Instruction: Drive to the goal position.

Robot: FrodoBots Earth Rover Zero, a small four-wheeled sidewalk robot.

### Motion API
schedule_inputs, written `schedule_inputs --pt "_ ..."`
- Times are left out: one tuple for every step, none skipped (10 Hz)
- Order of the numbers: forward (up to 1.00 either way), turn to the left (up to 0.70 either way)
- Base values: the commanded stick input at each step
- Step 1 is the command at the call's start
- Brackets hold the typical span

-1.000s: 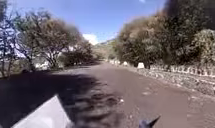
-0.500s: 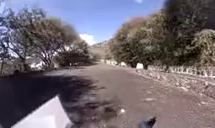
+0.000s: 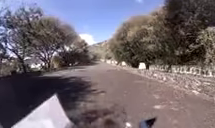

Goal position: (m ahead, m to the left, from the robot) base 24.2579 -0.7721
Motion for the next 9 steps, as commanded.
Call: schedule_inputs --pt "0.50 0.00" --pt "0.50 0.00" --pt "0.50 0.00" --pt "0.50 0.00" --pt "0.50 0.00" --pt "0.50 0.00" --pt "0.50 0.00" --pt "0.50 0.00" --pt "0.50 0.00"
